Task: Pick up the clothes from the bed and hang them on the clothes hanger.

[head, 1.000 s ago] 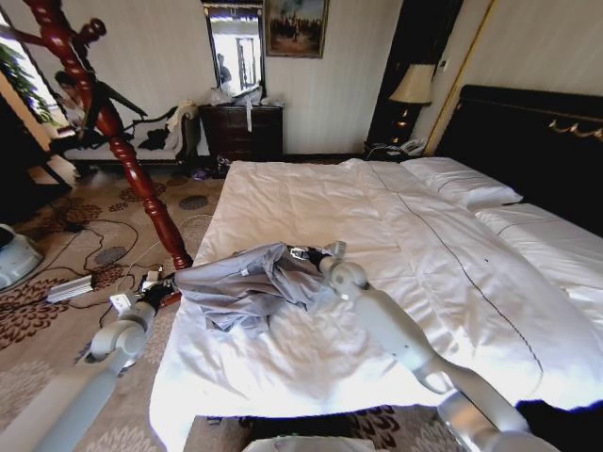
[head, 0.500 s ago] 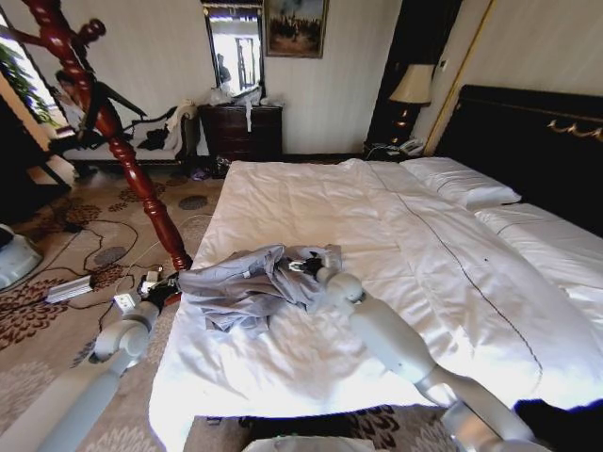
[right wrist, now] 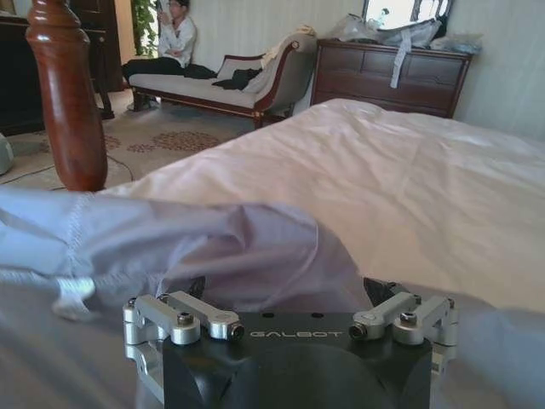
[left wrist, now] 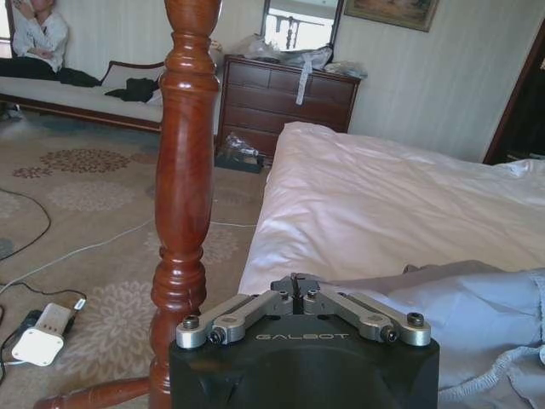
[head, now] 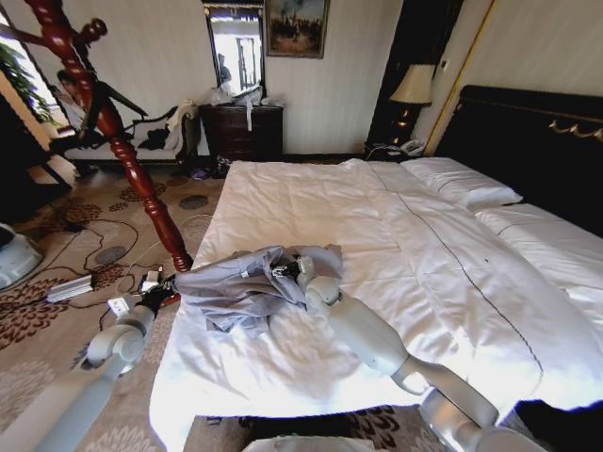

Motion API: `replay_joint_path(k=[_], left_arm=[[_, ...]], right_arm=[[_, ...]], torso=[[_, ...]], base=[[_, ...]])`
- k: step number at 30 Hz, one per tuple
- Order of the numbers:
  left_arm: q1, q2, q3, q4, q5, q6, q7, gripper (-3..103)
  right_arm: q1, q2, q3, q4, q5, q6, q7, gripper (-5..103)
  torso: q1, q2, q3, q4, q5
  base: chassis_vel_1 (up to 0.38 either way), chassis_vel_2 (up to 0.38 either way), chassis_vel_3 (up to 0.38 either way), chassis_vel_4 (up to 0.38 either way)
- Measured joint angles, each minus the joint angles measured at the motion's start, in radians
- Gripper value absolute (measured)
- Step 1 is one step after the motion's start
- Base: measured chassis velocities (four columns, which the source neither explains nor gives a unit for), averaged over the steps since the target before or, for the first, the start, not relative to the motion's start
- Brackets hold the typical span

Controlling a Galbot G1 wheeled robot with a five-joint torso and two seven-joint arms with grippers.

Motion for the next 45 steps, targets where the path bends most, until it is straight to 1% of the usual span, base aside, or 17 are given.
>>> replay_joint_path(k=[4, 9, 12, 14, 17, 18, 20, 21, 23, 24, 25, 26, 27, 28, 31, 36, 45], left_arm=[[0.002, -0.001, 0.001, 0.0, 0.004, 0.0, 0.001, 0], [0.003, 0.002, -0.001, -0.006, 0.003, 0.0, 0.0, 0], [0.004, 0.002, -0.002, -0.006, 0.003, 0.0, -0.001, 0], [0.005, 0.001, 0.001, -0.007, 0.004, 0.0, -0.002, 0], [0.005, 0.001, 0.002, -0.01, 0.004, 0.0, -0.003, 0], [0.005, 0.002, 0.002, -0.01, 0.004, 0.0, -0.004, 0], [0.005, 0.003, 0.002, -0.01, 0.004, 0.0, -0.004, 0], [0.005, 0.003, 0.002, -0.01, 0.004, 0.0, -0.004, 0], [0.004, 0.003, 0.005, -0.009, 0.004, 0.0, -0.005, 0], [0.003, 0.003, 0.007, -0.009, 0.004, 0.0, -0.005, 0], [0.002, 0.002, 0.01, -0.009, 0.004, 0.0, -0.006, 0], [0.002, 0.002, 0.01, -0.009, 0.004, 0.0, -0.006, 0], [0.002, 0.0, 0.013, -0.011, 0.006, 0.0, -0.006, 0], [0.003, -0.001, 0.013, -0.013, 0.006, 0.0, -0.006, 0], [0.009, -0.001, 0.012, -0.014, 0.007, 0.0, -0.006, 0], [0.011, 0.0, 0.012, -0.014, 0.008, 0.0, -0.005, 0], [0.018, 0.0, 0.011, -0.019, 0.011, 0.0, -0.004, 0]], right_arm=[[0.016, 0.019, -0.007, 0.001, 0.006, -0.023, 0.022, 100], [-0.004, 0.002, 0.001, 0.05, 0.089, -0.078, 0.053, 100], [-0.023, -0.005, 0.014, 0.064, 0.093, -0.084, 0.063, 100], [-0.042, -0.016, 0.031, 0.08, 0.081, -0.082, 0.067, 100], [-0.062, -0.04, 0.054, 0.118, 0.108, -0.081, 0.071, 100], [-0.07, -0.051, 0.064, 0.14, 0.145, -0.084, 0.076, 100], [-0.088, -0.073, 0.095, 0.196, 0.303, -0.102, 0.091, 100], [-0.088, -0.073, 0.095, 0.196, 0.303, -0.102, 0.091, 100], [-0.098, -0.08, 0.137, 0.238, 0.498, -0.146, 0.121, 100], [-0.099, -0.08, 0.149, 0.244, 0.547, -0.159, 0.13, 100], [-0.1, -0.076, 0.176, 0.251, 0.658, -0.187, 0.154, 100], [-0.1, -0.076, 0.176, 0.251, 0.658, -0.187, 0.154, 100], [-0.1, -0.068, 0.211, 0.252, 0.773, -0.213, 0.188, 100], [-0.1, -0.063, 0.232, 0.252, 0.827, -0.222, 0.2, 100], [-0.1, -0.054, 0.269, 0.27, 0.908, -0.227, 0.212, 100], [-0.109, -0.05, 0.261, 0.322, 0.971, -0.253, 0.228, 100], [-0.144, -0.012, 0.239, 0.268, 0.925, -0.276, 0.221, 100]], torso=[[0.0, 0.0, 0.0, 0.0001, 0.0], [0.0, 0.0, 0.0, -0.0003, 0.0002], [0.0, 0.0, 0.0, -0.0004, 0.0002], [0.0, 0.0, 0.0, 0.0002, 0.0002], [0.0, 0.0, 0.0, -0.0002, 0.0003], [0.0, 0.0, 0.0, -0.0004, 0.0003], [0.0, 0.0, 0.0, -0.0004, 0.0003], [0.0, 0.0, 0.0, -0.0004, 0.0003], [0.0, 0.0, 0.0, -0.0002, 0.0002], [0.0, 0.0, 0.0, -0.0001, 0.0003], [0.0, 0.0, 0.0, -0.0001, 0.0003], [0.0, 0.0, 0.0, -0.0001, 0.0003], [0.0, 0.0, 0.0, -0.0001, 0.0003], [0.0, 0.0, 0.0, -0.0001, 0.0003], [0.0, 0.0, 0.0, -0.0001, 0.0003], [0.0, 0.0, 0.0, -0.0001, 0.0002], [0.0, 0.0, 0.0, -0.0001, 0.0002]], base=[[0.0, 0.0, 0.0, 0.0], [0.0, 0.0, 0.0, 0.0], [0.0, 0.0, 0.0, 0.0], [0.0, 0.0, 0.0, 0.0], [0.0, 0.0, 0.0, 0.0], [0.0, 0.0, 0.0, 0.0], [0.0, 0.0, 0.0, 0.0], [0.0, 0.0, 0.0, 0.0], [0.0, 0.0, 0.0, 0.0], [0.0, 0.0, 0.0, 0.0], [0.0, 0.0, 0.0, 0.0], [0.0, 0.0, 0.0, 0.0], [0.0, 0.0, 0.0, 0.0], [0.0, 0.0, 0.0, 0.0], [0.0, 0.0, 0.0, 0.0], [0.0, 0.0, 0.0, 0.0], [0.0, 0.0, 0.0, 0.0]])
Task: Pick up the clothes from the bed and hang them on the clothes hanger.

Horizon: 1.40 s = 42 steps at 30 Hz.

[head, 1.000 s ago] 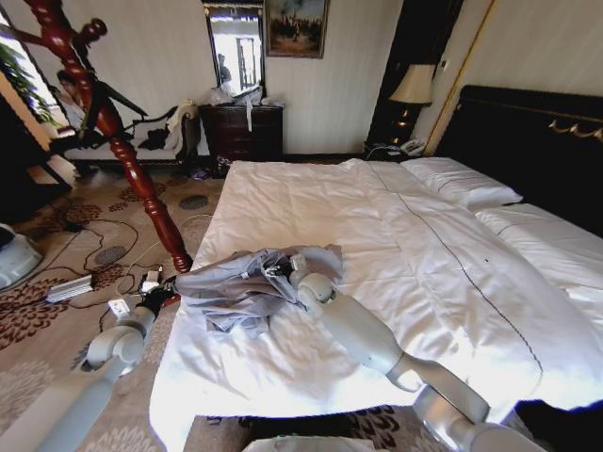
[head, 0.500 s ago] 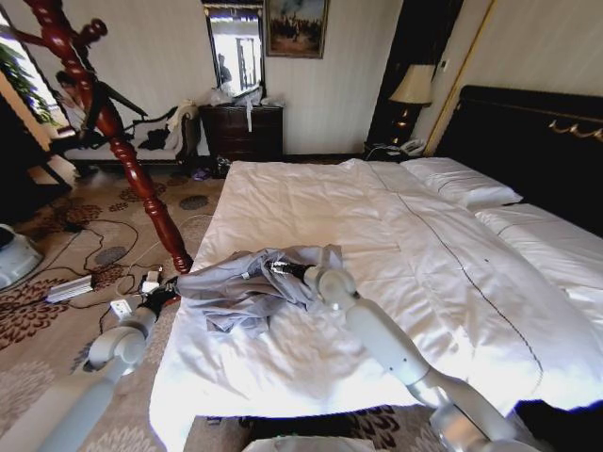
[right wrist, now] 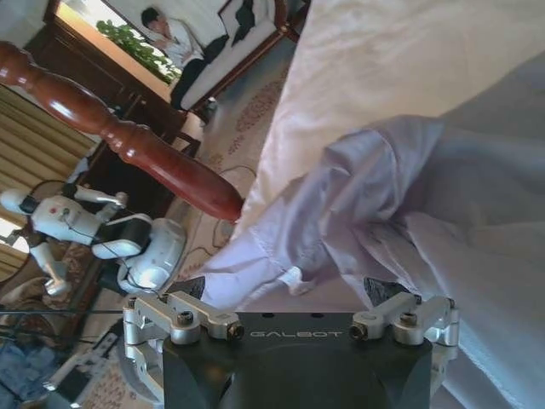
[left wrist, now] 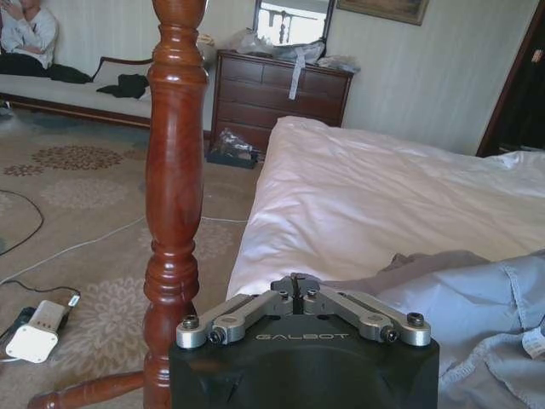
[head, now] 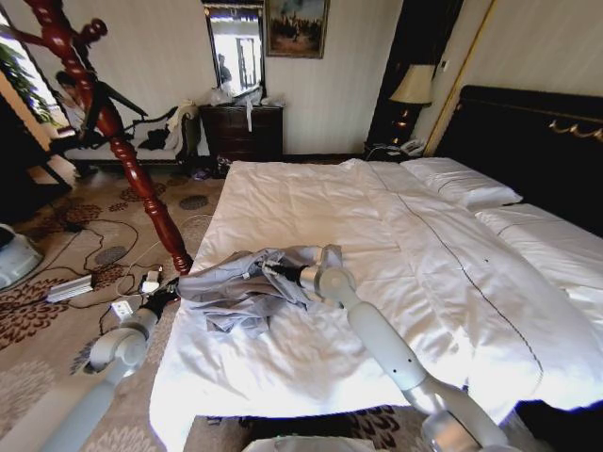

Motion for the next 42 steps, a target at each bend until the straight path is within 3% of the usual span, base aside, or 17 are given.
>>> replay_joint_path(k=[25, 34, 41, 42], left_arm=[[0.017, -0.01, 0.002, -0.013, 0.011, -0.002, 0.01, 0], [0.013, -0.006, 0.008, -0.013, 0.011, -0.002, 0.01, 0], [0.013, -0.005, 0.007, -0.01, 0.011, -0.003, 0.01, 0], [0.014, -0.005, 0.007, -0.01, 0.011, -0.003, 0.01, 0]], right_arm=[[0.023, -0.009, -0.002, -0.128, -0.12, 0.022, -0.082, 100], [-0.01, -0.026, -0.03, -0.082, -0.113, -0.002, -0.077, 100], [0.008, -0.002, -0.034, -0.071, -0.076, -0.011, -0.054, 102], [0.011, 0.0, -0.037, -0.075, -0.075, -0.015, -0.053, 98]], torso=[[0.0, 0.0, 0.0, 0.0, 0.0], [0.0, 0.0, 0.0, 0.0, 0.0], [0.0, 0.0, 0.0, 0.0002, 0.0], [0.0, 0.0, 0.0, 0.0001, 0.0]], base=[[0.0, 0.0, 0.0, 0.0], [0.0, 0.0, 0.0, 0.0], [0.0, 0.0, 0.0, 0.0], [0.0, 0.0, 0.0, 0.0]])
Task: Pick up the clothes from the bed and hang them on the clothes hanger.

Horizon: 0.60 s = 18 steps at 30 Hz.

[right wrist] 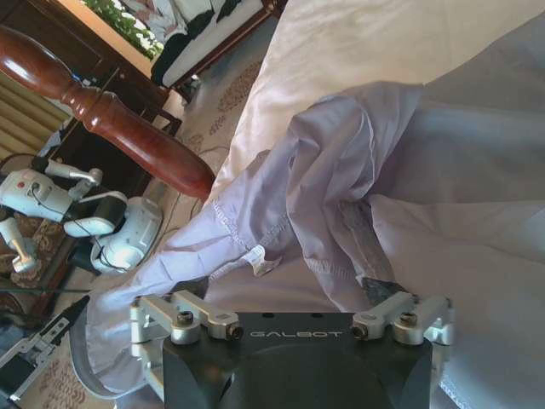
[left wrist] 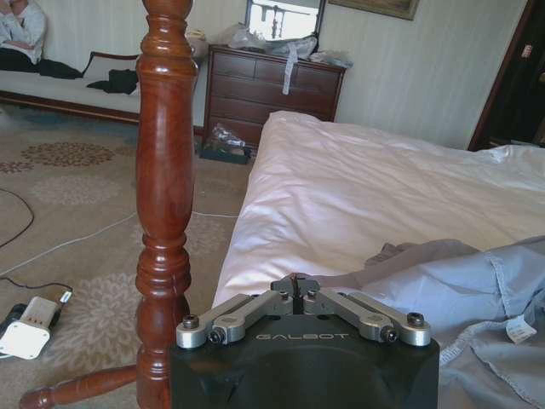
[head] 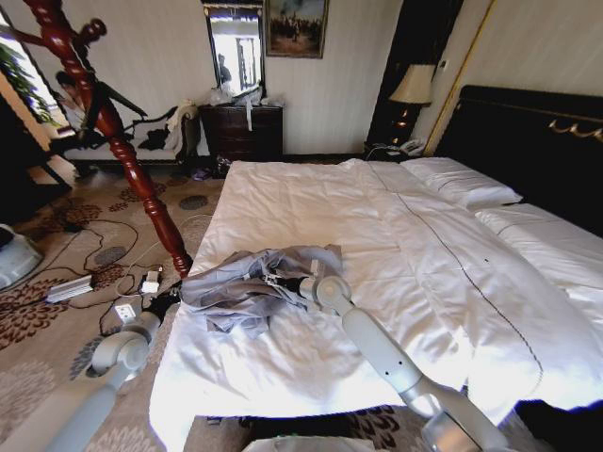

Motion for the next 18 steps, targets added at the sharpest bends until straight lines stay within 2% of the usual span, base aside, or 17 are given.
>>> replay_joint_path(k=[2, 6, 7, 8, 9, 10, 12, 15, 18], left_arm=[[0.001, 0.0, -0.002, 0.0, 0.0, 0.0, 0.0, 0], [0.007, 0.001, -0.01, 0.001, 0.0, -0.001, 0.004, 0], [0.007, 0.001, -0.01, 0.001, 0.0, -0.001, 0.004, 0], [0.008, 0.001, -0.011, 0.003, -0.001, -0.001, 0.005, 0], [0.008, 0.001, -0.011, 0.004, -0.001, -0.001, 0.006, 0], [0.006, 0.0, -0.009, 0.005, -0.001, -0.001, 0.006, 0], [0.003, -0.001, -0.005, 0.005, -0.001, -0.001, 0.006, 0], [-0.01, -0.005, 0.008, 0.007, 0.0, -0.001, 0.005, 0], [-0.018, -0.006, 0.016, 0.007, 0.0, -0.002, 0.003, 0]], right_arm=[[0.002, 0.001, -0.003, -0.005, -0.001, -0.004, 0.0, 98], [0.0, 0.002, 0.003, -0.038, -0.058, 0.01, -0.021, 78], [0.0, 0.002, 0.003, -0.038, -0.058, 0.01, -0.021, 78], [0.0, 0.0, 0.011, -0.04, -0.065, 0.016, -0.026, 69], [0.0, -0.004, 0.016, -0.04, -0.069, 0.02, -0.032, 70], [0.001, -0.011, 0.023, -0.036, -0.068, 0.023, -0.035, 76], [0.002, -0.017, 0.027, -0.026, -0.059, 0.024, -0.035, 76], [0.007, -0.031, 0.035, -0.003, -0.026, 0.022, -0.027, 88], [0.006, -0.034, 0.034, -0.003, -0.029, 0.022, -0.026, 88]], torso=[[0.0, 0.0, 0.0, -0.0001, 0.0], [0.0, 0.0, 0.0, -0.0001, 0.0001], [0.0, 0.0, 0.0, -0.0001, 0.0001], [0.0, 0.0, 0.0, -0.0001, 0.0], [0.0, 0.0, 0.0, -0.0001, 0.0], [0.0, 0.0, 0.0, -0.0001, 0.0001], [0.0, 0.0, 0.0, -0.0002, 0.0001], [0.0, 0.0, 0.0, -0.0002, 0.0], [0.0, 0.0, 0.0, -0.0002, 0.0]], base=[[0.0, 0.0, 0.0, 0.0], [0.0, 0.0, 0.0, 0.0], [0.0, 0.0, 0.0, 0.0], [0.0, 0.0, 0.0, 0.0], [0.0, 0.0, 0.0, 0.0], [0.0, 0.0, 0.0, 0.0], [0.0, 0.0, 0.0, 0.0], [0.0, 0.0, 0.0, 0.0], [0.0, 0.0, 0.0, 0.0]])
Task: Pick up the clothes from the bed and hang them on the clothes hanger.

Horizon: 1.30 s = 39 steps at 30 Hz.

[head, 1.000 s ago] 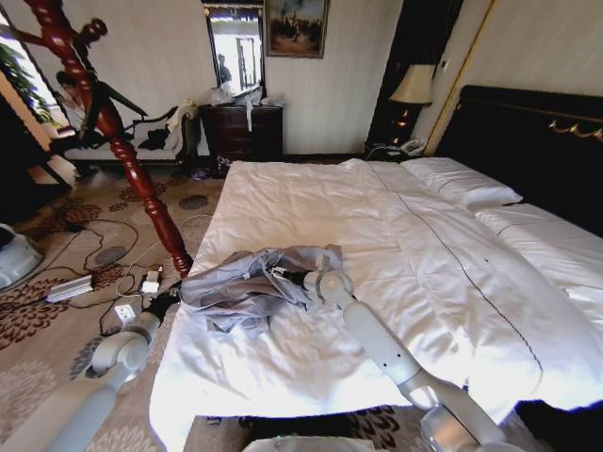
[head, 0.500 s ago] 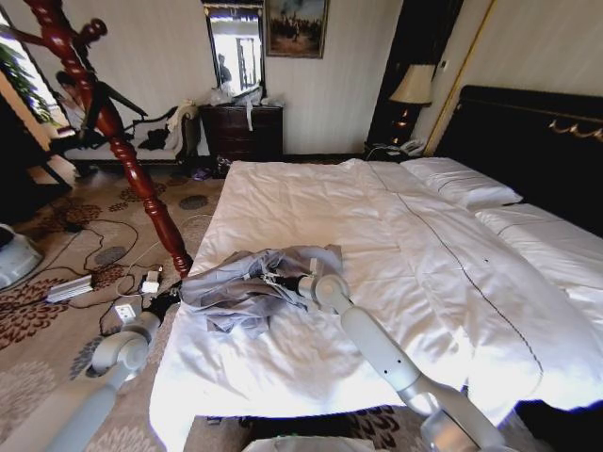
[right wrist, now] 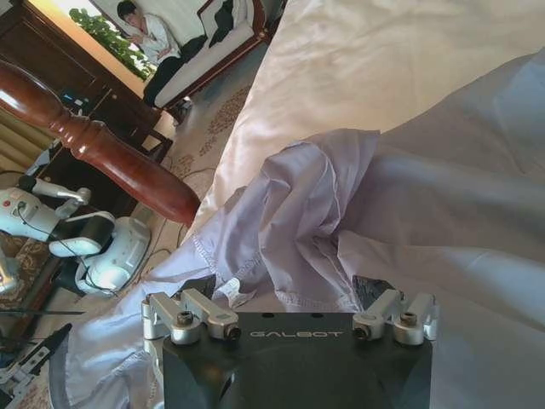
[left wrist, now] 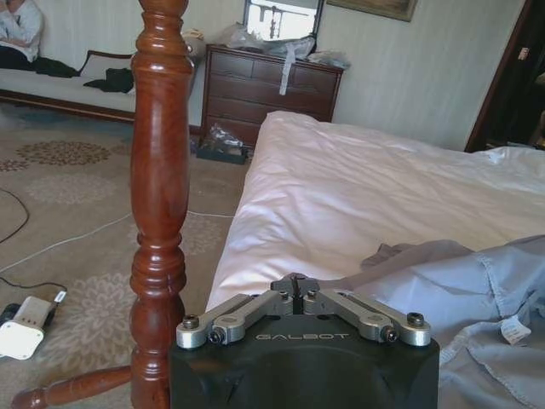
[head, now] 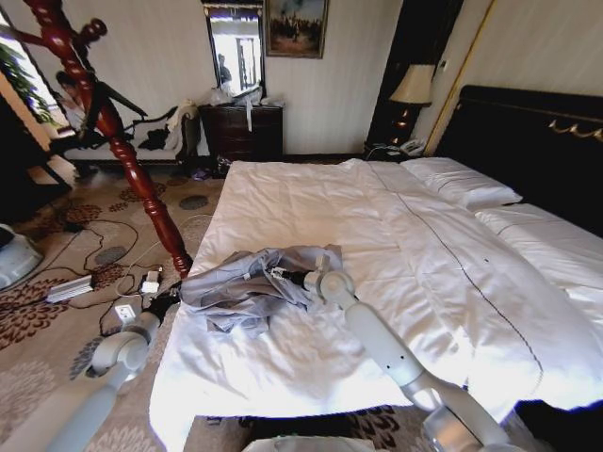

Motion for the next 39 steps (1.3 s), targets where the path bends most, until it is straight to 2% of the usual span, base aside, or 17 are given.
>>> replay_joint_path(k=[18, 26, 33, 39], left_arm=[[0.004, 0.004, -0.001, -0.002, -0.001, 0.0, -0.003, 0], [0.006, 0.004, -0.004, -0.006, -0.002, 0.0, -0.003, 0], [0.012, -0.003, -0.004, -0.006, -0.001, 0.0, -0.002, 0], [0.009, -0.006, 0.002, -0.01, 0.0, 0.0, -0.003, 0]], right_arm=[[-0.028, -0.013, -0.024, 0.037, -0.01, -0.022, -0.008, 89], [-0.031, -0.028, -0.031, -0.002, -0.057, -0.009, -0.013, 89], [-0.037, -0.049, -0.034, 0.012, -0.147, 0.031, -0.024, 89], [-0.043, -0.051, -0.048, 0.014, -0.133, 0.019, -0.032, 89]], torso=[[0.0, 0.0, 0.0, 0.0002, 0.0001], [0.0, 0.0, 0.0, 0.0, 0.0001], [0.0, 0.0, 0.0, 0.0, 0.0001], [0.0, 0.0, 0.0, 0.0, 0.0]], base=[[0.0, 0.0, 0.0, 0.0], [0.0, 0.0, 0.0, 0.0], [0.0, 0.0, 0.0, 0.0], [0.0, 0.0, 0.0, 0.0]])
